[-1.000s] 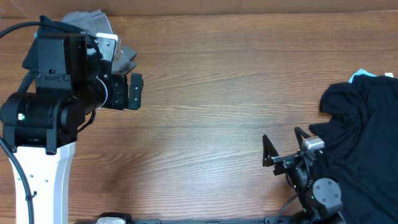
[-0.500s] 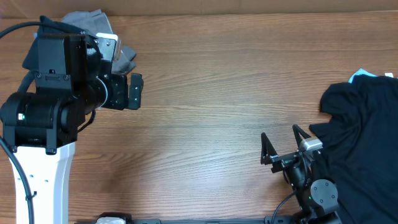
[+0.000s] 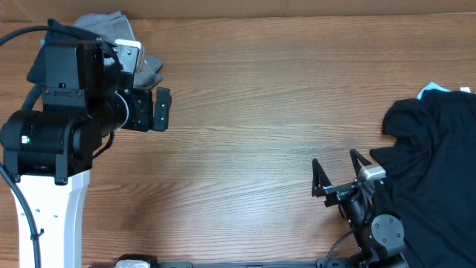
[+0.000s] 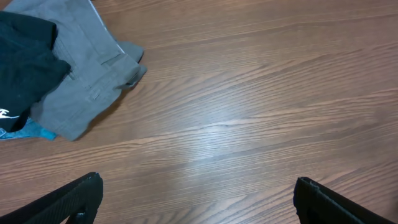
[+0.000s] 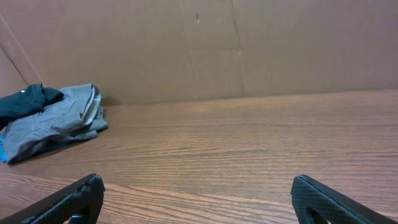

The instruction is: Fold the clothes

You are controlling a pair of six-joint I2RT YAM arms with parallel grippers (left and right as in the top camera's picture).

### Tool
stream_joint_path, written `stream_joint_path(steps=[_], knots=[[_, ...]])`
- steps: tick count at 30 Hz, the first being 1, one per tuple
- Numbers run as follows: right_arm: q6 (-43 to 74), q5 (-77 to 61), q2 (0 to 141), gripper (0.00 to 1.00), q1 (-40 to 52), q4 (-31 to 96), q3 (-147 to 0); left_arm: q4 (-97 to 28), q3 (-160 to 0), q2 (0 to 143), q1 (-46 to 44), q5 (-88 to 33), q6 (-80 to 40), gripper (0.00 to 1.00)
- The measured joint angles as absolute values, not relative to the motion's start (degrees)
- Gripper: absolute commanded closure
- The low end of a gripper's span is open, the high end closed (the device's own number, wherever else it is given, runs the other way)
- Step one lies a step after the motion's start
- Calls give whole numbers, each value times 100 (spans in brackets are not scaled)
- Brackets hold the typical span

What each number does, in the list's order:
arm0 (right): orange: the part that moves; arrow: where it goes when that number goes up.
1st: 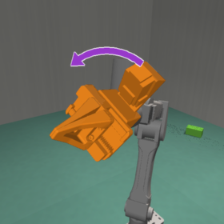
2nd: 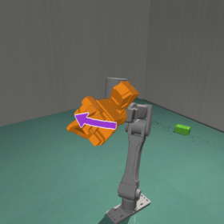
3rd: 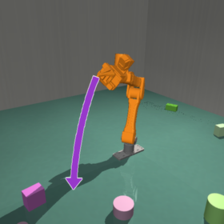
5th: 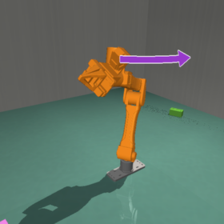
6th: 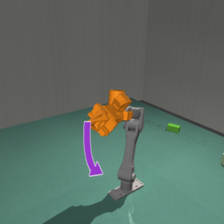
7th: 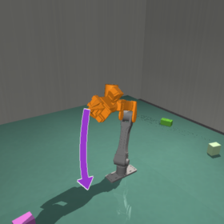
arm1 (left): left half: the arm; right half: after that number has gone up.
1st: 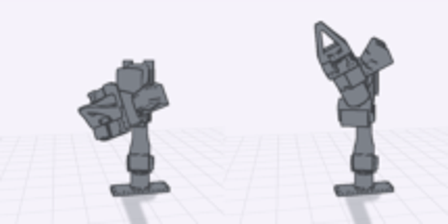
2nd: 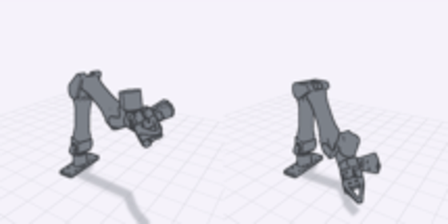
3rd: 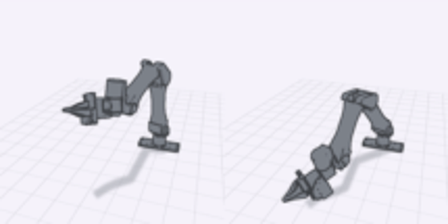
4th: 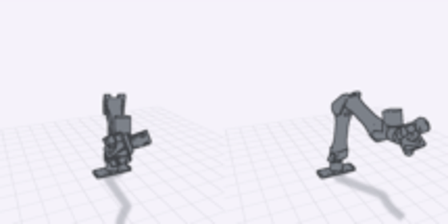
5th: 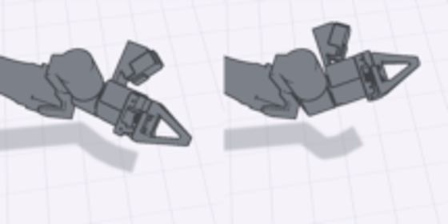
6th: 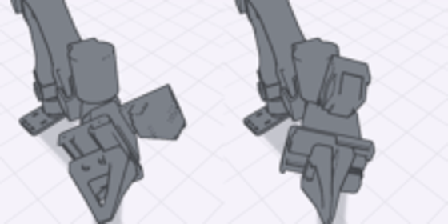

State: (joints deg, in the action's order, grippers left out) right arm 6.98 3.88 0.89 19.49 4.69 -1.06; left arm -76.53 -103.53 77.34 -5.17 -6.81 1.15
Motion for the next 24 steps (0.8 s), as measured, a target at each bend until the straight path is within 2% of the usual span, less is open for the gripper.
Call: stream_joint_path(steps=[10, 16, 18, 24], knots=[[698, 388, 89, 0, 1949, 469, -106, -7426, -10195, 7555, -528, -552, 121, 0], [696, 388, 84, 0, 1949, 460, -106, -5561, -8602, 6099, -528, -362, 165, 0], [701, 386, 84, 0, 1949, 464, -106, -4584, -7605, 5286, -528, -333, 242, 0], [698, 386, 84, 0, 1949, 458, -106, -2985, -5181, 3592, -528, -311, 462, 0]])
